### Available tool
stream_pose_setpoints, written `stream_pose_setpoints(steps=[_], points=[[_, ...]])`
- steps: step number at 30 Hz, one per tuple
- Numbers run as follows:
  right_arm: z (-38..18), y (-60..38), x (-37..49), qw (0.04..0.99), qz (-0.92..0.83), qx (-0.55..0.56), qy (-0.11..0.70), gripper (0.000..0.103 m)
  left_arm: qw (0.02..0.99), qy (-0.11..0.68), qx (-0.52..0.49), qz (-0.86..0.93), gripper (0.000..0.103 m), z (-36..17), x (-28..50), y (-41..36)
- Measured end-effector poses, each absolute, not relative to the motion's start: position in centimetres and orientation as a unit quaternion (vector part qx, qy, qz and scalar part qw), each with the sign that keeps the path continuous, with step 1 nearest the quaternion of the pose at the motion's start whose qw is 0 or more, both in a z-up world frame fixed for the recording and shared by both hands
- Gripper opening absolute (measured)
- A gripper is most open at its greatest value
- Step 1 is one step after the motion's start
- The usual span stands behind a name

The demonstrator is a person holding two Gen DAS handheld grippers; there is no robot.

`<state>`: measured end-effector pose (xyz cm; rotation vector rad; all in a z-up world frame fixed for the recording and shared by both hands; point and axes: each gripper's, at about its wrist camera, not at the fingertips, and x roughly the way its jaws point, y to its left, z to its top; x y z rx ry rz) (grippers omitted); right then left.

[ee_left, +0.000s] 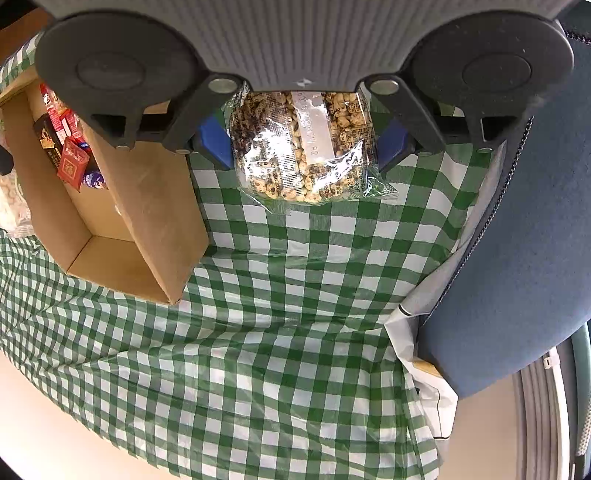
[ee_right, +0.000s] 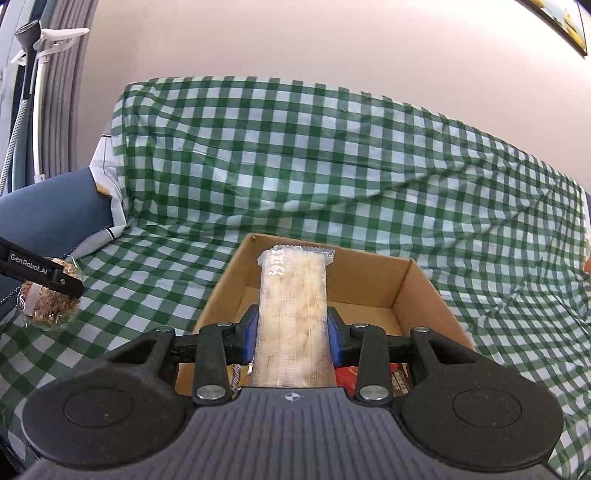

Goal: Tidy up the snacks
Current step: 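Carry the nut bar over the box with the right tool while the left tool carries the cookie packet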

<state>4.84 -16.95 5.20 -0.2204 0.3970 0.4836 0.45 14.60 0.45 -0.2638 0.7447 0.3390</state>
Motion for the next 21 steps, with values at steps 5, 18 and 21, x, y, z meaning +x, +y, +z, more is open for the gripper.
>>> stream_pose_setpoints(steps=[5,18,21], points=[[5.0,-17.3,4.8,0.946,0.236,-0.106,0.195,0.038,0.910,0.362,-0.124,0.162,0.086,0.5,0.5,14.5],[5.5,-17.2,4.6,0.947,0.237,-0.098,0.192,0.038,0.924,0.329,-0.115,0.156,0.086,1.3,-0.1,14.1],[5.7,-17.4,4.6,0.949,0.236,-0.091,0.190,0.038,0.938,0.298,-0.100,0.144,0.086,2.1,-0.5,13.3]])
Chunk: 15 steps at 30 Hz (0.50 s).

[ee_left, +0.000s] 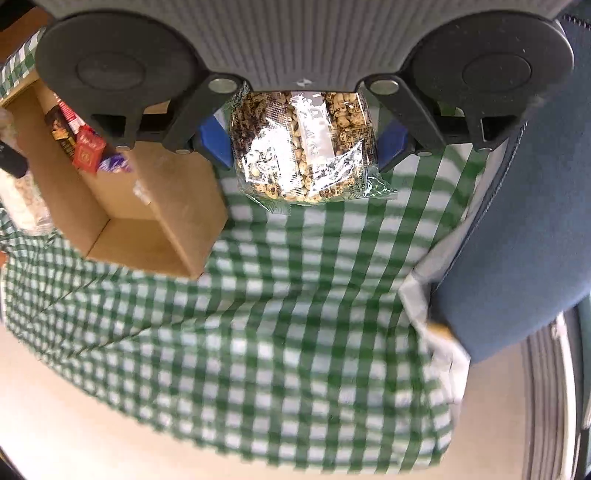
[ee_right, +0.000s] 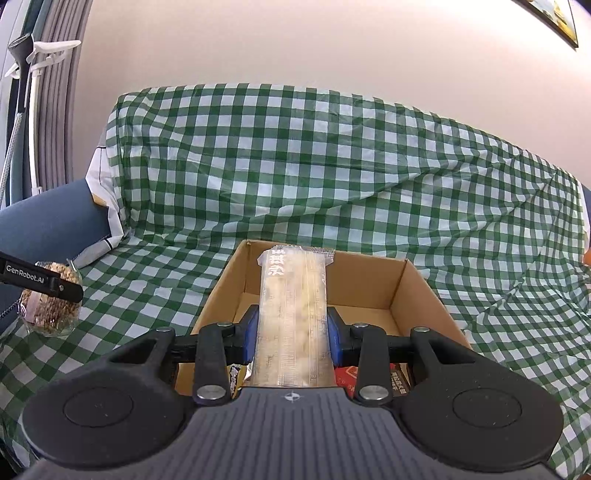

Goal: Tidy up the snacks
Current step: 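Carry the nut bar over the box with the right tool while the left tool carries the cookie packet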

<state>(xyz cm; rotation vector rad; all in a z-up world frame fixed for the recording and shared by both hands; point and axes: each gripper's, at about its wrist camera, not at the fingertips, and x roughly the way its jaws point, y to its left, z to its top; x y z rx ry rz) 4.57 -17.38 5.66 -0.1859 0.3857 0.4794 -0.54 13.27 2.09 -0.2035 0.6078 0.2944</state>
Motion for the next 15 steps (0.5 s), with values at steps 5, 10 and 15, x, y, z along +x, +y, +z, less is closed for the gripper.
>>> stream_pose_setpoints(steps=[5,10,15], points=[[5.7,-17.6,4.7,0.950,0.232,-0.082,0.191,0.038,0.960,0.247,-0.059,0.119,0.086,3.3,-1.3,11.3],[5.9,-18.2,4.9,0.954,0.227,-0.063,0.185,0.038,0.966,0.239,-0.044,0.090,0.086,4.5,-1.0,9.2],[6.2,-19.2,5.4,0.963,0.199,-0.041,0.176,0.038,0.968,0.231,-0.058,0.072,0.086,6.3,0.1,6.9]])
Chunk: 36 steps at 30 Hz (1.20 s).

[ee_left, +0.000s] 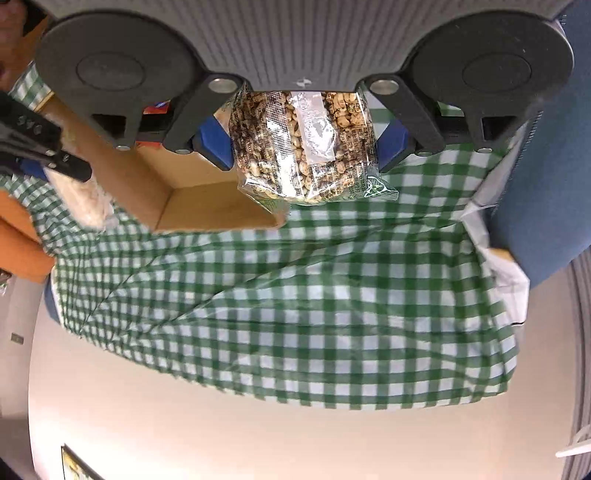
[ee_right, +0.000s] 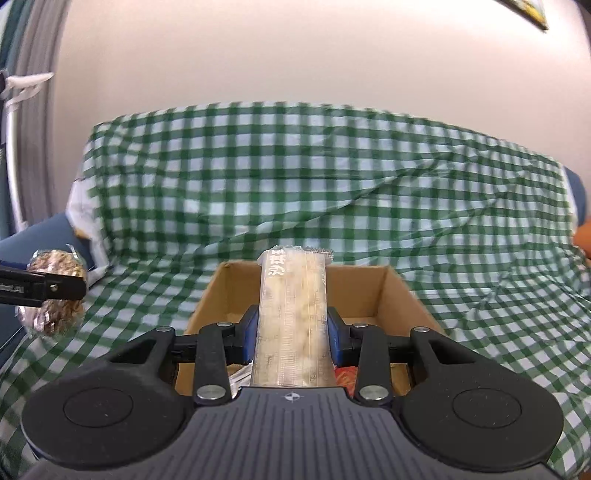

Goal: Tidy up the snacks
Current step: 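Carry the nut bar over the box with the right tool while the left tool carries the cookie packet, then open the right tool to drop the nut bar while the left tool drops the cookie packet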

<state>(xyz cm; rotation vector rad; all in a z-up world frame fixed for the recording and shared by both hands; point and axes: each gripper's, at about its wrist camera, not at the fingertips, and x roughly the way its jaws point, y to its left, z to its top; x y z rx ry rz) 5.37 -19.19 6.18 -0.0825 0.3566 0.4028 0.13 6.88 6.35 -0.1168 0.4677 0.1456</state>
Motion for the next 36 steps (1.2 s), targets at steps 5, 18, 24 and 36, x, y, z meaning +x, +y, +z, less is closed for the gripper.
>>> stream_pose_setpoints(steps=[5,18,24,36], points=[[6.6,-20.8,6.1,0.979,0.129,-0.018,0.158,0.035,0.973,0.219,-0.061,0.047,0.086,8.6,2.1,3.7],[5.7,-24.7,9.4,0.978,0.050,0.052,0.195,0.061,0.974,0.216,-0.063,-0.004,0.103,11.6,7.6,-3.0],[5.2,-25.4,9.5,0.975,0.053,0.050,0.209,0.090,0.975,0.215,-0.053,0.001,0.103,10.7,4.8,-2.5],[4.8,-23.9,7.8,0.961,0.097,-0.001,0.258,0.102,0.969,0.241,-0.054,0.012,0.103,3.9,-3.5,-2.7]])
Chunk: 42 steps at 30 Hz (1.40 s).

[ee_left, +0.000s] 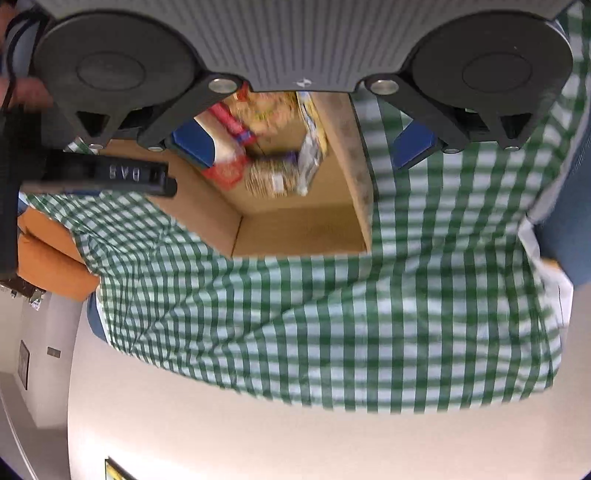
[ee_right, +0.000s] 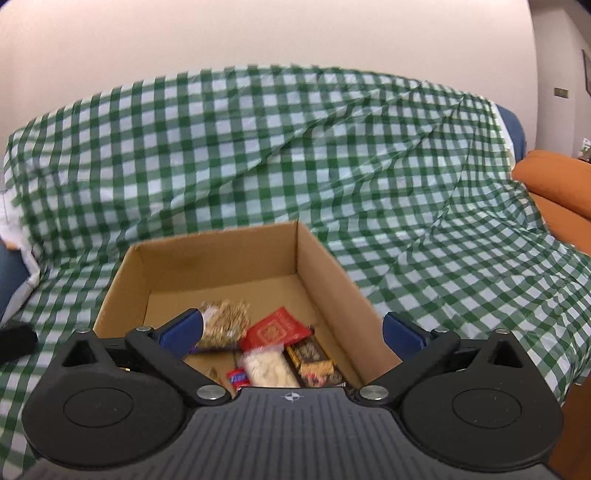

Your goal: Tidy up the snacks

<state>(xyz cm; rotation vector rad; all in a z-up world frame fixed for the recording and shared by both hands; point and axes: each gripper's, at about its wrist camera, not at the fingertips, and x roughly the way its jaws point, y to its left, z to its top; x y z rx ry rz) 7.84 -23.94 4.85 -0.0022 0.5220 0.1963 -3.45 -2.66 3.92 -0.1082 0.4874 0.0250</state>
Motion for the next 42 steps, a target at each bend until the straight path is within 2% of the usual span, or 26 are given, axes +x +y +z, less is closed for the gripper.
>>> stream_pose_setpoints(steps=[4,14,42], points=[[5.0,-23.7,6.9,0.956,0.093,-0.026,0.275,0.102,0.962,0.263,-0.072,0.003,0.103,3.0,-3.7,-2.5],[4.6,-24.6,2.7,0.955,0.084,-0.009,0.283,0.102,0.943,0.322,-0.077,0.012,0.103,1.6,-3.2,-1.5],[3.1,-22.1,3.4,0.949,0.104,-0.049,0.294,0.102,0.937,0.339,-0.076,0.036,0.103,0.9,-2.0,-2.1]])
